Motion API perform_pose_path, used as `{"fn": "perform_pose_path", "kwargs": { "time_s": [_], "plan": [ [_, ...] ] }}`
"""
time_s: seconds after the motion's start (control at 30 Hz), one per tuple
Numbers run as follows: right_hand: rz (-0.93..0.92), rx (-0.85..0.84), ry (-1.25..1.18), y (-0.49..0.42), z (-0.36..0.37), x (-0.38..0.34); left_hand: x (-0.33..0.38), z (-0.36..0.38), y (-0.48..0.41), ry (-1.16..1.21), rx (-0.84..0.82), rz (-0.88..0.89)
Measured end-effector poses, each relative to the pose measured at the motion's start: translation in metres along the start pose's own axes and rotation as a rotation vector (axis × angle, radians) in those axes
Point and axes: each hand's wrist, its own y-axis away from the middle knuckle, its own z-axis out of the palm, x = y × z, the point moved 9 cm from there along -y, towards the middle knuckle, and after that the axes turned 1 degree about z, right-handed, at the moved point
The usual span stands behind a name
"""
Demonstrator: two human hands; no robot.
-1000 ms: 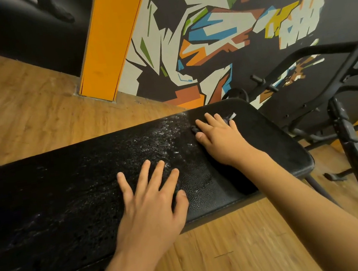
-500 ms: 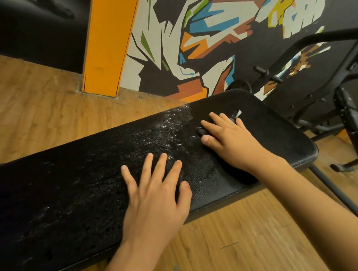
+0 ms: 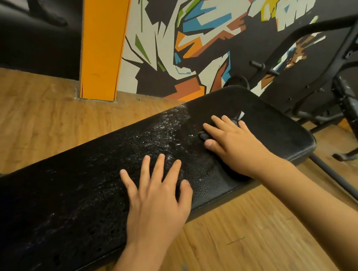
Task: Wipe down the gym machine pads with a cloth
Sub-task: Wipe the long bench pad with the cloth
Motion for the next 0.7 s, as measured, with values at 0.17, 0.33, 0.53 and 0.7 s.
{"fn": "perform_pose_path", "kwargs": {
  "time_s": [0.17,0.33,0.53,0.7],
  "plan": [
    [0.014,-0.012,-0.017,0.013,-0.002,0.002,0.0,-0.002,0.0,0.013,-0.001,0.0],
    [0.031,0.028,-0.019,-0.02,-0.005,-0.004,0.0,-0.002,-0.002,0.019,0.01,-0.011],
    [0.037,0.002,-0.021,0.037,0.001,-0.004,0.0,0.0,0.0,0.024,0.009,-0.016],
    [0.003,0.0,-0.018,0.01,-0.002,-0.003,0.0,-0.001,0.0,0.023,0.012,-0.014]
  ]
}}
